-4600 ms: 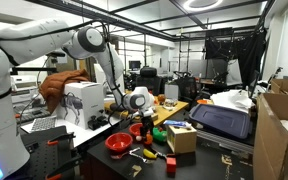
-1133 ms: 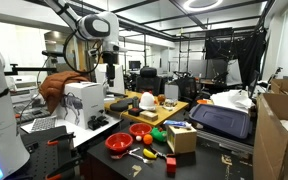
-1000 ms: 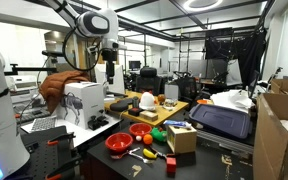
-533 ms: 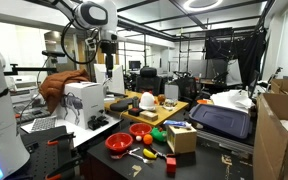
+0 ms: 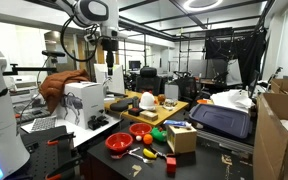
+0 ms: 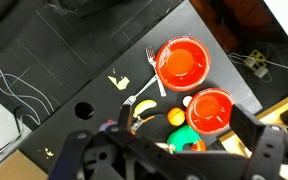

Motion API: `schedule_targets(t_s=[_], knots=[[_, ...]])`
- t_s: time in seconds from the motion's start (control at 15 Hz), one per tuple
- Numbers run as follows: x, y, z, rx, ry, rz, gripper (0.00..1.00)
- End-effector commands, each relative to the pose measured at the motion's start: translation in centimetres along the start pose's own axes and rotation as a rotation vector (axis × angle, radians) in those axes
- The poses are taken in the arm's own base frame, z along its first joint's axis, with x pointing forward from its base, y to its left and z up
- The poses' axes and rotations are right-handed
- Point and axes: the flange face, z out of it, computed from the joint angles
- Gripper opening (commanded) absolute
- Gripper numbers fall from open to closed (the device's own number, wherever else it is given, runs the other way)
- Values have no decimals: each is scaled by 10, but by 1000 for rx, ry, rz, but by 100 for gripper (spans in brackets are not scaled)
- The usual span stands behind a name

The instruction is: Remove the toy banana from the orange plate, put it on the table, remove the white bowl from the orange plate and put it on the table

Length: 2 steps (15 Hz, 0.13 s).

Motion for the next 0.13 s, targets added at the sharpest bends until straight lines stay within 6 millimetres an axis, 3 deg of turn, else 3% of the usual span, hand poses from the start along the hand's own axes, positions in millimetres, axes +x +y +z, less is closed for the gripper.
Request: schedule_targets(t_s=[0.0,0.07], knots=[[0,1,0,-1,-1,3,100],[0,1,0,-1,-2,4,100]])
